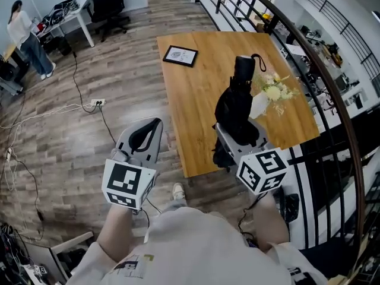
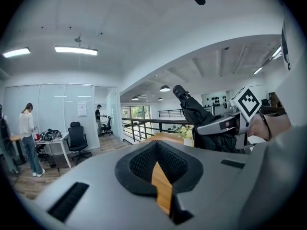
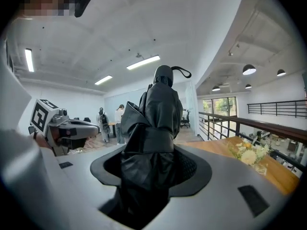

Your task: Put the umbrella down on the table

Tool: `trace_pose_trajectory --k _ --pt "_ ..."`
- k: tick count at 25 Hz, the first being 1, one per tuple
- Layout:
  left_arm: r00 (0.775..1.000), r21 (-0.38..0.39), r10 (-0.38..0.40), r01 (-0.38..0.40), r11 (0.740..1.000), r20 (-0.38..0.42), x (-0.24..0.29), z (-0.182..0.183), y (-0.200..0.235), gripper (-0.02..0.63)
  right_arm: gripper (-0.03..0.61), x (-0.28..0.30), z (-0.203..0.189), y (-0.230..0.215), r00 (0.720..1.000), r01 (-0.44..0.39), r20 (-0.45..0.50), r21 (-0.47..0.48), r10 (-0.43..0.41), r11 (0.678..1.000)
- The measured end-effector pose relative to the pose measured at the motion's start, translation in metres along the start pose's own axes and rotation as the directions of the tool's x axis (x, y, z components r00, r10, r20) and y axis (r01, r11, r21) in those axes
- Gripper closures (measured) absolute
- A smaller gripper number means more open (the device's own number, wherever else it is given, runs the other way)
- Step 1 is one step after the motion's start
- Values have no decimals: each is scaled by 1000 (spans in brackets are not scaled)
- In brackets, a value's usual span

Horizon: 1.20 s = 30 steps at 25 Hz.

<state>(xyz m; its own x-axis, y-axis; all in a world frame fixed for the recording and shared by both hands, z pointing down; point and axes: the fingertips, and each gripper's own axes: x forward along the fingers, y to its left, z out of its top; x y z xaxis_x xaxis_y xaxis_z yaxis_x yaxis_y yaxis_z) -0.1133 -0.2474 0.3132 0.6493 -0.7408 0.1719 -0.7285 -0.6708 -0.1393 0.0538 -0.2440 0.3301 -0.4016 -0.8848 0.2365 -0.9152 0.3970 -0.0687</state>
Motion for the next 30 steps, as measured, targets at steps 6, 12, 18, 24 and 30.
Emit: trace_pose_trajectory --k 6,12,18,24,30 --pt "999 -30 -17 15 999 -50 45 -27 35 597 314 75 -13 -20 997 -20 -73 31 22 999" --pt "993 -63 -13 5 998 -115 86 -54 44 597 314 126 -28 -42 986 -64 -150 53 71 997" --pt "983 -75 29 -43 996 -181 125 -77 61 597 314 164 -58 -74 971 -71 -220 99 91 993" --pt "971 -123 39 -70 990 -236 161 -101 70 597 314 188 -82 -102 948 -70 -306 55 84 996" --pt "946 -203 -4 -65 977 -324 210 -156 65 597 314 220 -124 -135 917 -55 -393 63 76 996"
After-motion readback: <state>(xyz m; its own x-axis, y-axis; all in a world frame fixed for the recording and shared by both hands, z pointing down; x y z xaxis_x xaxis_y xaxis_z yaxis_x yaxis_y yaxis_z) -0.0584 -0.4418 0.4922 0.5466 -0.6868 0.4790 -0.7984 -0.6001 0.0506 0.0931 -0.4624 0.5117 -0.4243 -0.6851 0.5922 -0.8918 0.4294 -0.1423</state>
